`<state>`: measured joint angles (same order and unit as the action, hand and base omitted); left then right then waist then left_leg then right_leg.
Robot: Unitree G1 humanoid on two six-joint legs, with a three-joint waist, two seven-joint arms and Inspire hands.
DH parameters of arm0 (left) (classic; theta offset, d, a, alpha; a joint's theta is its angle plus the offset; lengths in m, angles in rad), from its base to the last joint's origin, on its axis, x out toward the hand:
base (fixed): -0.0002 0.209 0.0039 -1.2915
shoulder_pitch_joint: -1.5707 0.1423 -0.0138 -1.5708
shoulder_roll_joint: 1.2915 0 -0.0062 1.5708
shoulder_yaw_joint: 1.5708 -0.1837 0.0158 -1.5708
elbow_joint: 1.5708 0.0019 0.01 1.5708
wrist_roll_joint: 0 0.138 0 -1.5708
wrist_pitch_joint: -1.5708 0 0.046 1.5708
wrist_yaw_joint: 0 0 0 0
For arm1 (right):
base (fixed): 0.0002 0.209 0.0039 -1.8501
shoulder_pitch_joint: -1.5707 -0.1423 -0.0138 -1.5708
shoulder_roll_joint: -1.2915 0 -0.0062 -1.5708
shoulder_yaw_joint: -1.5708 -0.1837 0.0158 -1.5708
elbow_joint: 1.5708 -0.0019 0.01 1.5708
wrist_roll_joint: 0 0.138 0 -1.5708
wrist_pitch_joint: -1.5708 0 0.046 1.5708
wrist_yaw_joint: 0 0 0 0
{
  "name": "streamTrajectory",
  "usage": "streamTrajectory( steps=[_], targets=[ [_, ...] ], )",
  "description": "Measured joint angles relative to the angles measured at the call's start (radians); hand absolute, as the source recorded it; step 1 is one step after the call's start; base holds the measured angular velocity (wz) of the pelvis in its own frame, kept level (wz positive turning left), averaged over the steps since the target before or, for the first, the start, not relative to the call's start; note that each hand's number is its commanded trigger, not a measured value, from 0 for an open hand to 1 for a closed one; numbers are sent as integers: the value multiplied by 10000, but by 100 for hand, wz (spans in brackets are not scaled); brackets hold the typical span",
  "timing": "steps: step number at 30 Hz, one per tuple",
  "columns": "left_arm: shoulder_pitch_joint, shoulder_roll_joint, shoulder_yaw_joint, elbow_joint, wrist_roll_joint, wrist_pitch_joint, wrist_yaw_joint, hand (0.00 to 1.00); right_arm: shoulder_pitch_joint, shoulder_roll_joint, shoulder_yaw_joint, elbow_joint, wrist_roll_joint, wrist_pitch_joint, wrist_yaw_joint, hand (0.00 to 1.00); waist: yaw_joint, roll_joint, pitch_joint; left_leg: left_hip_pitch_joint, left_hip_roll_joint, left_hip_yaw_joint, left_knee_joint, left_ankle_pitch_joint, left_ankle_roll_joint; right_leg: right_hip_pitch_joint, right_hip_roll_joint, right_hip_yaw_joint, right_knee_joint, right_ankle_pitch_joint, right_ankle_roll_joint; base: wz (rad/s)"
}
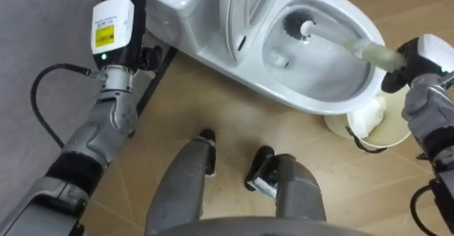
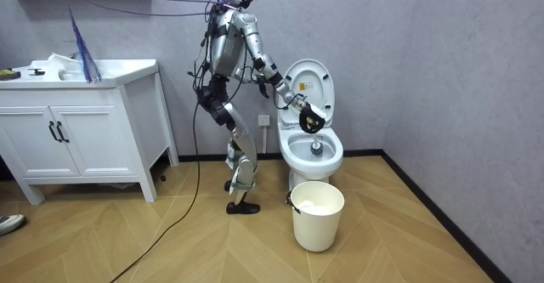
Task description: Brush toilet
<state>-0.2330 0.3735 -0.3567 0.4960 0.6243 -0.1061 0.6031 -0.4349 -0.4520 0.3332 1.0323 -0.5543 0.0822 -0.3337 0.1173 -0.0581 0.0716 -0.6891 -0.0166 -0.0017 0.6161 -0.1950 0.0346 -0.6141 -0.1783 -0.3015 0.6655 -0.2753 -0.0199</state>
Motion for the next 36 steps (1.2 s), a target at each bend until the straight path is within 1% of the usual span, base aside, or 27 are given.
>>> streamTrajectory(
  steps=[1,2,3,4,5,6,7,9,10,11,12,13,16,21,23,24,25,26,28,29,30,31,32,34,35,36],
  targets=[
    [13,-95,-4,60,-3,48,-5,0,302,179,103,-472,-661,169,0,100,37,138,-22,46,59,-40,-14,-7,-6,129,120,-22,-218,77,12,-5],
    [30,-146,-43,69,-11,90,-5,0,453,245,204,-717,-1019,254,-7,100,43,212,-12,83,59,-50,-29,-16,-9,184,164,-19,-314,115,19,-10],
    [47,-313,-97,199,-1,155,40,0,710,364,509,-993,-1607,461,12,100,80,369,-15,190,70,-40,-107,-17,-5,311,239,-8,-491,194,45,-9],
    [81,-541,-97,346,-1,213,74,0,1020,576,670,-1305,-2027,769,156,100,103,565,-84,254,76,-37,-182,-19,5,409,277,-16,-641,250,73,-10],
    [116,-613,-89,366,-3,252,79,0,1197,628,667,-1559,-2147,957,211,100,116,622,-115,290,74,-27,-241,-14,14,423,286,4,-690,271,95,-13],
    [250,-712,-65,361,-14,320,95,0,1553,664,670,-2092,-2429,1217,306,100,148,741,-192,354,97,12,-363,-3,28,447,289,15,-815,351,93,-20],
    [416,-738,-32,346,-1,345,148,0,1791,684,667,-2543,-2797,1415,440,100,151,801,-239,418,126,139,-447,-4,30,455,285,50,-869,384,80,-22],
    [597,-741,1,320,64,393,253,0,2044,699,670,-3096,-3231,1647,634,100,159,834,-261,516,203,266,-582,-1,30,496,338,104,-995,432,55,-17],
    [662,-756,-13,305,60,425,345,0,2239,691,673,-3470,-3440,1786,734,100,140,847,-282,571,194,280,-661,3,19,548,392,121,-1095,444,54,-7],
    [694,-765,-15,305,58,442,405,0,2328,693,674,-3658,-3554,1841,798,100,138,845,-290,606,201,279,-698,8,8,582,425,136,-1148,457,49,0],
    [786,-816,-10,305,57,479,529,0,2597,667,674,-4160,-3817,1992,978,100,132,836,-297,686,206,283,-791,18,-12,644,462,209,-1219,460,44,0],
    [888,-877,-10,305,55,502,632,0,2881,637,674,-4621,-4142,2072,1107,100,112,851,-309,798,214,282,-871,35,-37,750,508,231,-1342,477,48,0],
    [1139,-904,-7,305,14,568,860,0,3314,637,674,-5378,-4743,2250,1570,100,-7,845,-338,1038,228,287,-1084,48,-60,967,566,242,-1484,483,50,0],
    [1203,-860,-45,307,-34,570,932,0,3411,506,676,-5786,-5345,2257,2044,100,-73,844,-340,1135,232,286,-1145,46,-68,1044,568,241,-1509,478,51,0],
    [1163,-829,-48,353,-52,564,883,0,3369,382,683,-5797,-5329,2255,2220,100,-29,831,-346,1215,217,285,-1172,45,-69,1138,561,236,-1540,474,56,0],
    [1166,-766,-42,389,-45,557,792,0,3364,327,682,-5790,-5319,2252,2316,100,-40,804,-346,1325,214,287,-1176,45,-69,1258,557,229,-1554,470,63,0],
    [1173,-703,-42,389,-41,549,644,0,3391,274,697,-5763,-5310,2211,2400,100,-61,710,-363,1499,200,323,-1247,46,-69,1386,534,247,-1548,456,76,0],
    [1182,-684,-30,389,-40,549,555,0,3410,245,697,-5748,-5308,2166,2449,100,-57,669,-363,1602,197,328,-1283,46,-69,1476,532,249,-1568,450,82,0],
    [1186,-620,15,467,-45,538,327,0,3484,200,721,-5665,-5062,1894,2489,100,-48,469,-363,1957,192,331,-1445,49,-73,1832,536,248,-1674,433,99,0],
    [1186,-596,12,490,-41,534,285,0,3482,206,748,-5545,-5002,1817,2474,100,-74,408,-368,2038,184,324,-1484,48,-73,1924,529,240,-1689,411,107,8],
    [1248,-544,33,451,-41,520,138,0,3522,217,697,-5271,-4830,1635,2457,100,-78,318,-376,2226,190,271,-1542,47,-74,2132,535,219,-1828,384,138,12],
    [1375,-444,33,345,-41,427,-43,0,3690,216,542,-5197,-4554,1545,2486,100,-81,243,-396,2404,199,230,-1594,40,-78,2353,553,196,-1935,374,157,11],
    [1473,-396,33,289,-40,368,-120,0,3783,219,480,-5197,-4453,1516,2489,100,-78,224,-405,2497,200,224,-1633,34,-81,2473,572,182,-2023,380,169,7],
    [1934,-270,110,-156,46,313,-524,0,4195,235,97,-5225,-4222,1194,2498,100,-122,131,-447,2901,193,177,-1856,34,-80,2924,593,121,-2300,418,215,6],
    [2077,-272,201,-275,118,290,-638,0,4292,269,-16,-5236,-4191,1100,2505,100,-117,98,-456,3016,188,186,-1939,38,-80,3023,594,130,-2361,426,227,0],
    [2403,-275,378,-459,180,224,-815,0,4519,364,-264,-5269,-4089,896,2501,100,-131,31,-466,3307,177,207,-2093,38,-80,3296,585,102,-2491,431,236,0]
  ],
)
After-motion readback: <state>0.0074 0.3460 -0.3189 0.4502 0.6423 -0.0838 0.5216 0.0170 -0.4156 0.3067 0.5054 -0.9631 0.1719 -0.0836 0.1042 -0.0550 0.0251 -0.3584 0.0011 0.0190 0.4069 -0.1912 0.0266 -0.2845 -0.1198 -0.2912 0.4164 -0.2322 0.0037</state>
